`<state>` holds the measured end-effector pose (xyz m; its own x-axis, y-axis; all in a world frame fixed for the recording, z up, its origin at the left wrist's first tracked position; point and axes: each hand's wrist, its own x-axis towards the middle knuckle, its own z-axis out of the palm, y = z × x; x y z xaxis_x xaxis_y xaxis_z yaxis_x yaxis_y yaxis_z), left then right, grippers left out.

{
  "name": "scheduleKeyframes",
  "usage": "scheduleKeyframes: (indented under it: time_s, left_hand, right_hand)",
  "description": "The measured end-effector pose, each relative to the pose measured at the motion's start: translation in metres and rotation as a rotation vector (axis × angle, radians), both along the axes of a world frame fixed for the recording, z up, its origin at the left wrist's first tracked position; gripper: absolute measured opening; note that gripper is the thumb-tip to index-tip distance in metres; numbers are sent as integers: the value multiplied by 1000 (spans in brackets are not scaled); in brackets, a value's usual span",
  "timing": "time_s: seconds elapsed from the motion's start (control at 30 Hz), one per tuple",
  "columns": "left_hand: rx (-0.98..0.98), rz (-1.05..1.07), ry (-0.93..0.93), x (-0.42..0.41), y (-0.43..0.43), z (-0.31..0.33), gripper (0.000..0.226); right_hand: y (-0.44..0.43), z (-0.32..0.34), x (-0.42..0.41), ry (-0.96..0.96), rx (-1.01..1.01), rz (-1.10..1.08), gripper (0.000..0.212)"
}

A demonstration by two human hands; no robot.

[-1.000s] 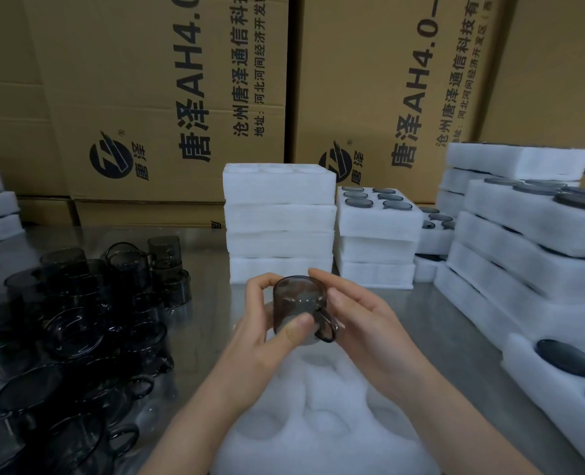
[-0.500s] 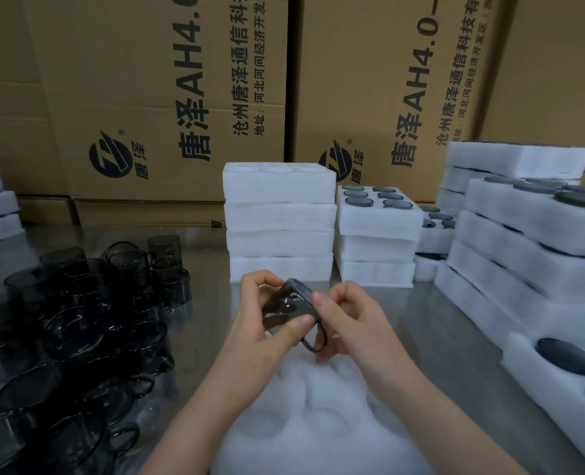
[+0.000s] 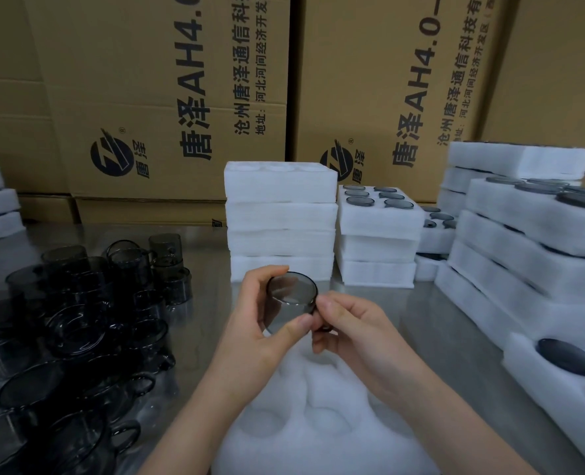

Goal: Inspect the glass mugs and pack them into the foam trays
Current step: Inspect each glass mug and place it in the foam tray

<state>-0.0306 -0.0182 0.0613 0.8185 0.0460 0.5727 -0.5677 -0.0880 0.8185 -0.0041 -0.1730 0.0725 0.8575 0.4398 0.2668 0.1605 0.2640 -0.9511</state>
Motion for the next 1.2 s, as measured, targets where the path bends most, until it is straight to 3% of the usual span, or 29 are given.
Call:
scheduleKeyframes:
  time_s: [0.17, 0.3, 0.43, 0.53, 0.67, 0.83, 0.9, 1.0, 1.1, 1.2]
  left_hand:
    - [-123, -3, 52, 2, 5, -3, 48]
    - [-251, -78, 154, 2, 6, -3, 50]
    - [-211, -129, 247, 3, 7, -3, 42]
    - [-170, -161, 277, 6, 7, -4, 42]
    - [-133, -173, 239, 7, 7, -7, 42]
    - [6, -130, 155, 4, 6, -10, 55]
    - [-10, -130, 125, 4, 5, -8, 52]
    - [-31, -143, 80, 1, 5, -7, 51]
    - [31, -181, 88, 0, 4, -6, 58]
    - [111, -184, 129, -1, 3, -1, 57]
  right_hand:
    - [-3, 0, 2, -67, 22, 73, 23]
    - [-1, 1, -4, -209, -61, 11, 22]
    - [3, 2, -8, -306, -82, -148, 26]
    - [4, 5, -11, -293, -76, -187, 11]
    - [2, 4, -9, -266, -121, -212, 31]
    - [1, 3, -5, -101, -119, -209, 54]
    - [0, 1, -2, -57, -31, -198, 49]
    - [0, -1, 2, -91, 0, -173, 16]
    - [-1, -5, 6, -55, -18, 28, 48]
    - [-1, -4, 3, -40, 3, 134, 55]
